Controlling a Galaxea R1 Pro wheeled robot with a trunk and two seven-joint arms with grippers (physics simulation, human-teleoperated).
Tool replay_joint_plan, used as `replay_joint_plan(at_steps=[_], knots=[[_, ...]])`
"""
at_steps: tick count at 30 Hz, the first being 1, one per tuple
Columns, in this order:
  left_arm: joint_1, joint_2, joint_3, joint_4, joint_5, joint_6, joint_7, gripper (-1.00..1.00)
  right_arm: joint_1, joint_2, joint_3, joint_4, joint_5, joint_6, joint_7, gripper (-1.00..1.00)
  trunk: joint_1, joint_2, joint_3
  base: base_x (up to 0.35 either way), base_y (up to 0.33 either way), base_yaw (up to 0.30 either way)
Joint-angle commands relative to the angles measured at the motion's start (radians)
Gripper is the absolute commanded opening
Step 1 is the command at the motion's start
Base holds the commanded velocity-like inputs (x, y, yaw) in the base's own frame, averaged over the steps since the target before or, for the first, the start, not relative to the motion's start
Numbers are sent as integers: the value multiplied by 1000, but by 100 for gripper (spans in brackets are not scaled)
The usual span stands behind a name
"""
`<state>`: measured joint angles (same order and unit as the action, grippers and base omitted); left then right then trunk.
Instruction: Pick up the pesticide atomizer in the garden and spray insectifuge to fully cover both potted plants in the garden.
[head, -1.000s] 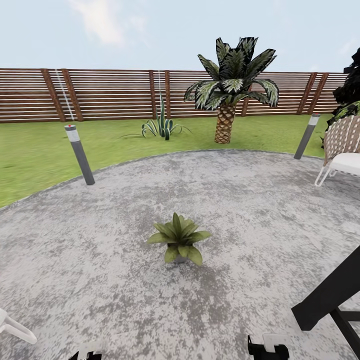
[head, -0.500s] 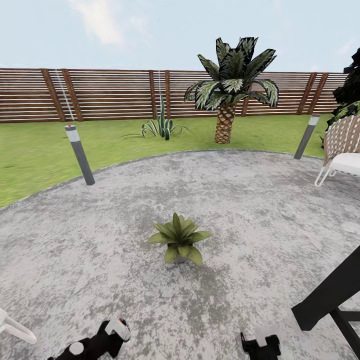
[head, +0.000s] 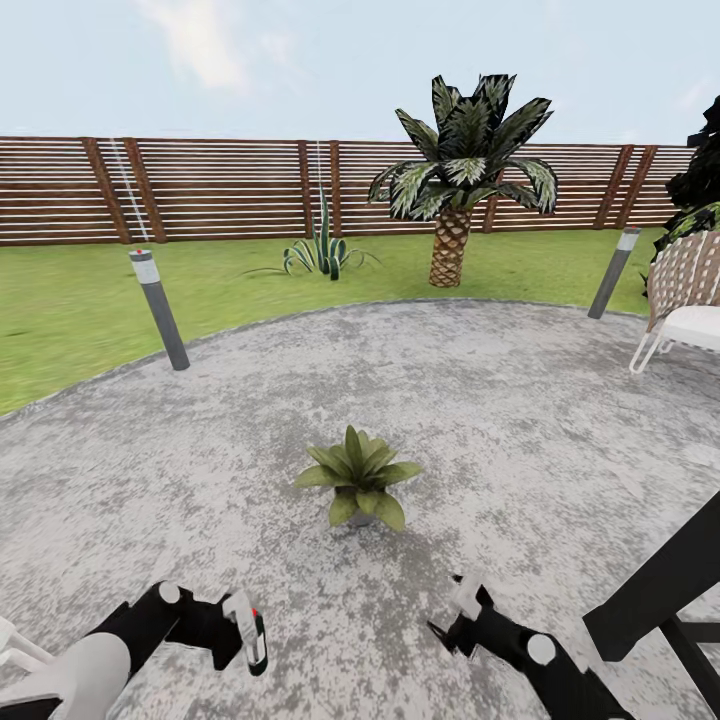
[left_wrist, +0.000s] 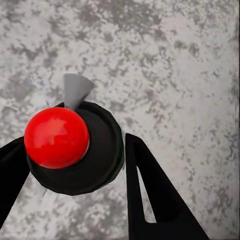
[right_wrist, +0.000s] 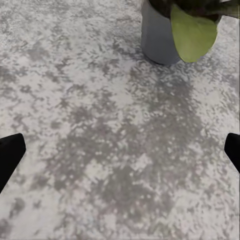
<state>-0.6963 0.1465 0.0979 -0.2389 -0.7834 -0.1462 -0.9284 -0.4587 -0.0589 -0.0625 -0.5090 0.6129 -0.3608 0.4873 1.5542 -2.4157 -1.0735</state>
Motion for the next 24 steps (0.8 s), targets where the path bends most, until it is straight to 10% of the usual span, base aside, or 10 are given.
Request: replay_joint_plan(at_steps=[1, 5, 16, 17, 24], knots=[[-12, -5, 5, 0, -47, -6, -21, -100, -10, 1, -7, -19, 18, -3, 66, 100, 0, 0, -1, 0, 0, 0], [-35, -12, 2, 0, -113, -2, -58, -100, -26, 3, -7, -47, 28, 0, 183, 100, 0, 0, -1, 0, 0, 0], [-39, -26, 0, 1, -146, -4, -63, -100, -36, 17, -3, -87, 27, -1, 266, 100, 0, 0, -1, 0, 0, 0], [-39, -31, 0, 1, -159, -3, -63, -100, -36, 21, -3, -96, 27, -1, 281, -100, 0, 0, -1, 0, 0, 0], [-39, -86, 0, 0, -198, -1, -58, -100, -37, 62, 29, -118, 28, 0, 310, -100, 0, 0, -1, 0, 0, 0]])
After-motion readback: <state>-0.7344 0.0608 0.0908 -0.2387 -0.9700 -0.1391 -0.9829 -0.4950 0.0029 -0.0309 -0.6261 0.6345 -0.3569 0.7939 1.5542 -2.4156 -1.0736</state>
